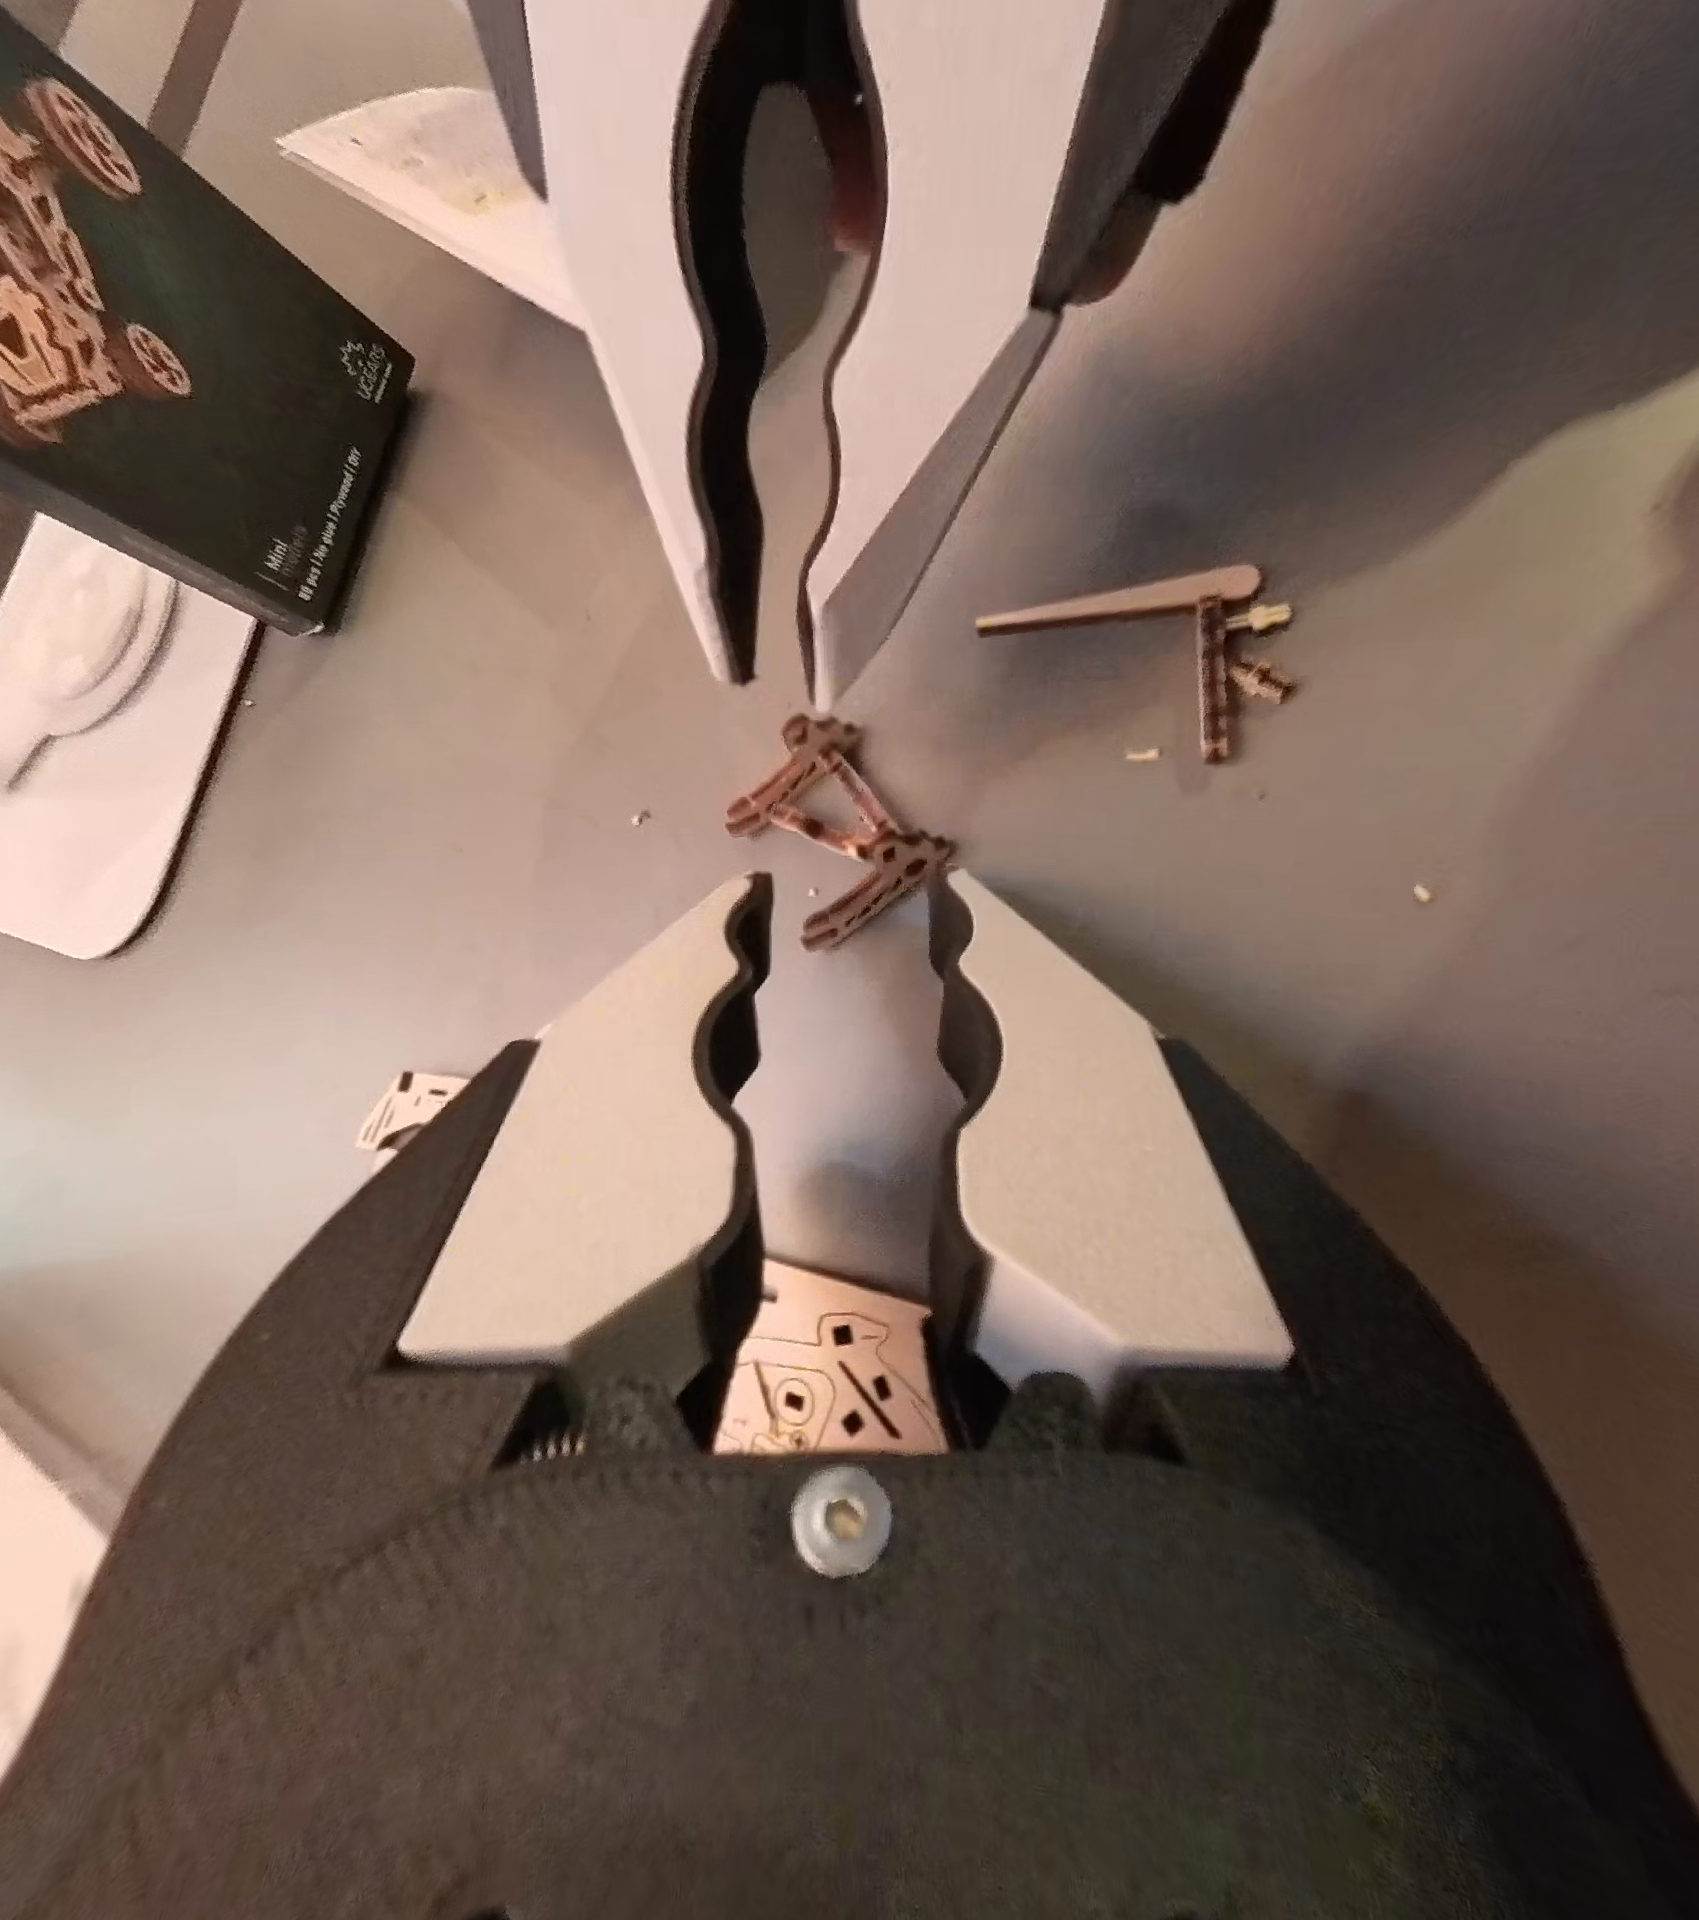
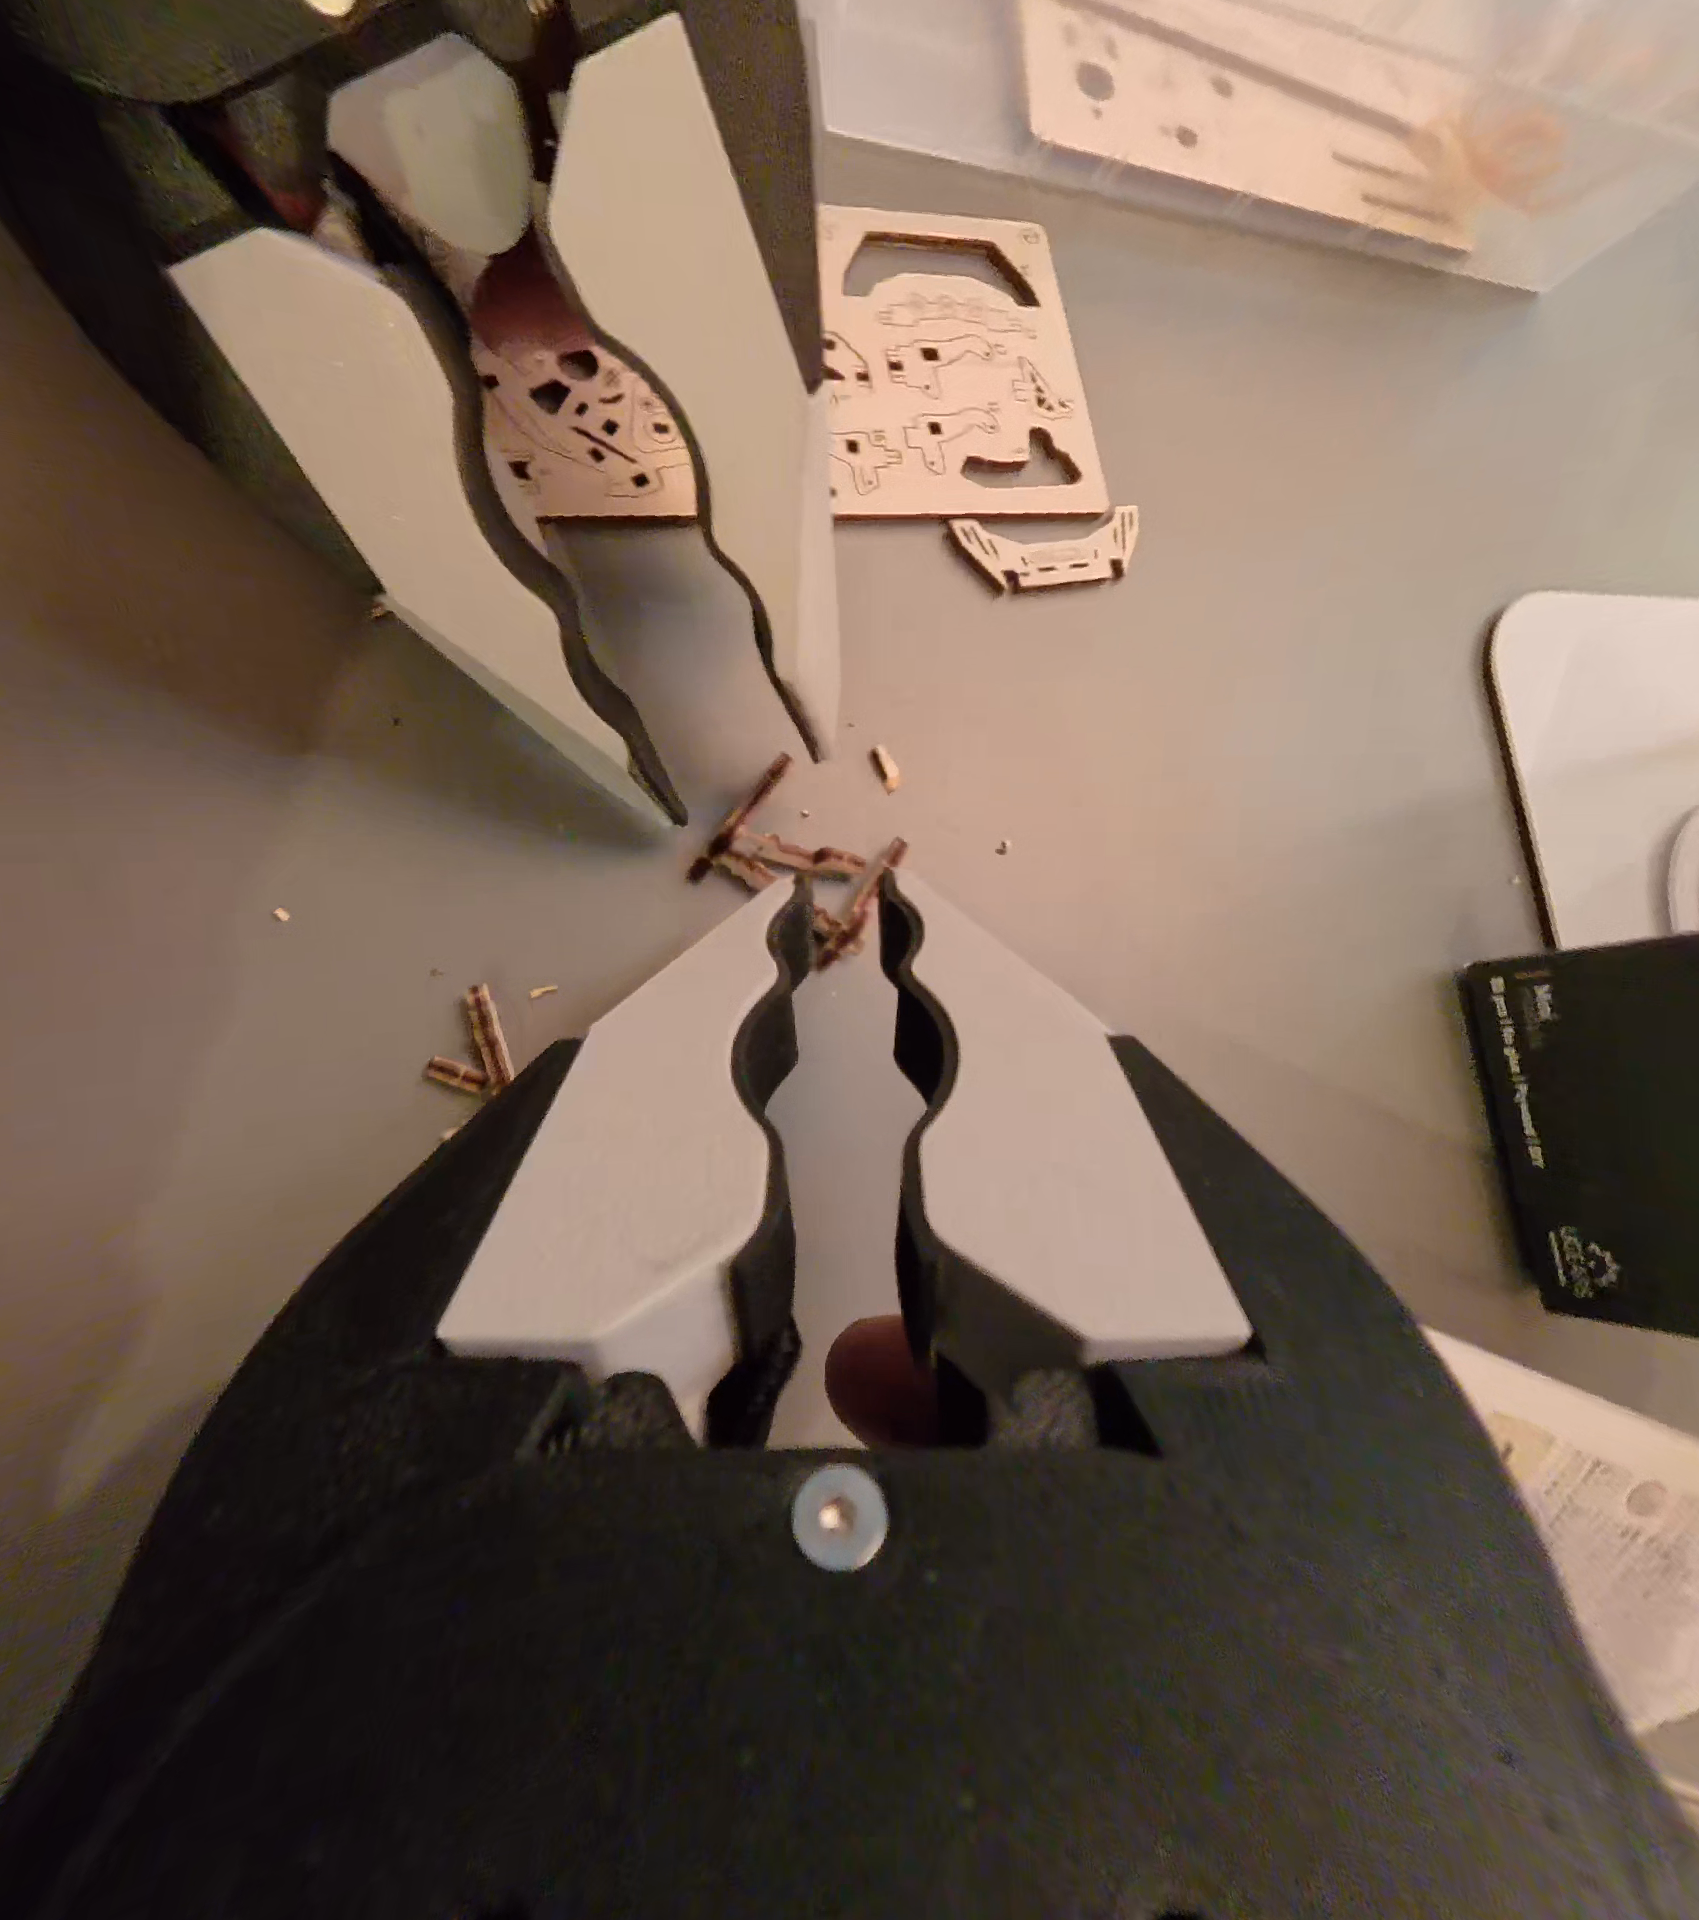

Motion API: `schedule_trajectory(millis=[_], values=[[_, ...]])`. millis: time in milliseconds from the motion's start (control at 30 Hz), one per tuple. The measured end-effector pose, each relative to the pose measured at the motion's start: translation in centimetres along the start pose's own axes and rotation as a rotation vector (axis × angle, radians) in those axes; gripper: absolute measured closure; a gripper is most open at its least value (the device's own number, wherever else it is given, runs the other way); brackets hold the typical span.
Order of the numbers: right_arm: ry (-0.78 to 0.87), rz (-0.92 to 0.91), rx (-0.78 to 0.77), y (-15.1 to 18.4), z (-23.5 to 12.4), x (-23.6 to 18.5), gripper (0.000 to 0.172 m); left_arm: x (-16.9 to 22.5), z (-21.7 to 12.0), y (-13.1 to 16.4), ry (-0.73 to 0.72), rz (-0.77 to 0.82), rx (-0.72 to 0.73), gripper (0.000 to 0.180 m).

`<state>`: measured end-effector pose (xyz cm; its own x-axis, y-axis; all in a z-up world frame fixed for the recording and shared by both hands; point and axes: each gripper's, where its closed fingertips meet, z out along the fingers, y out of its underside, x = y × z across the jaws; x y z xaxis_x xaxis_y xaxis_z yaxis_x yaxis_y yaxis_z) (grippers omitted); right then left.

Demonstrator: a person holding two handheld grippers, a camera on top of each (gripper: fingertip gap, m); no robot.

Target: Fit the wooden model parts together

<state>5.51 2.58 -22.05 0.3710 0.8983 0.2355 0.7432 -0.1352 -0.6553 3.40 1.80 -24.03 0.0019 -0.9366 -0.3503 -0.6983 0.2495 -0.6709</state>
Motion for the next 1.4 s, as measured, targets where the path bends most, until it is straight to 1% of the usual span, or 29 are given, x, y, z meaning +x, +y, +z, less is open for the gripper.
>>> schedule_trajectory(millis=[67, 167, 333, 467, 533, 633, 833, 933, 1067, 1133, 1267, 1333, 1400], values=[[0.009, 0.018, -0.011, 0.5, 0.1, 0.4, 0.162, 0.0, 0.1, -0.3, 0.019, -0.033, -0.016, 0.152], [-0.008, 0.076, 0.0, 0.9, 0.2, 0.4, 0.162, -0.1, 0.2, -1.0, 0.024, -0.037, -0.015, 0.159], [-0.033, 0.125, 0.011, 1.4, 0.8, 0.3, 0.163, -0.1, 0.4, 0.0, 0.023, -0.013, -0.051, 0.158], [-0.054, 0.136, 0.003, 1.8, 1.5, 0.0, 0.162, 0.4, 0.8, 0.6, 0.05, -0.022, -0.071, 0.156], [-0.053, 0.135, 0.005, 1.9, 1.6, 0.0, 0.164, 0.6, 0.9, 0.5, 0.048, -0.02, -0.07, 0.158], [-0.062, 0.14, 0.014, 1.7, 1.7, -0.3, 0.165, 0.4, 1.0, 0.5, 0.048, -0.028, -0.067, 0.157], [-0.058, 0.142, 0.021, 1.8, 1.4, -0.6, 0.167, 0.9, 1.0, 0.5, 0.106, -0.041, -0.044, 0.158], [-0.049, 0.142, 0.029, 2.0, 1.1, -0.5, 0.167, 1.2, 1.0, 0.3, 0.096, -0.035, -0.047, 0.161], [-0.046, 0.188, 0.042, 1.9, 0.3, -0.4, 0.165, 1.7, 1.0, 0.0, 0.09, -0.037, -0.047, 0.162], [-0.061, 0.211, 0.048, 1.8, 0.0, -0.9, 0.165, 1.6, 0.9, 0.1, 0.067, -0.031, -0.055, 0.159], [-0.05, 0.244, -0.001, 2.7, 0.8, -1.2, 0.167, 1.5, 0.8, 0.3, 0.092, -0.086, -0.058, 0.158], [-0.046, 0.25, -0.009, 2.8, 1.4, -1.1, 0.167, 1.3, 0.8, 0.4, 0.064, -0.088, -0.078, 0.16], [-0.046, 0.245, -0.005, 2.7, 1.9, -0.9, 0.168, 1.9, 0.7, 0.1, 0.071, -0.088, -0.08, 0.16]])
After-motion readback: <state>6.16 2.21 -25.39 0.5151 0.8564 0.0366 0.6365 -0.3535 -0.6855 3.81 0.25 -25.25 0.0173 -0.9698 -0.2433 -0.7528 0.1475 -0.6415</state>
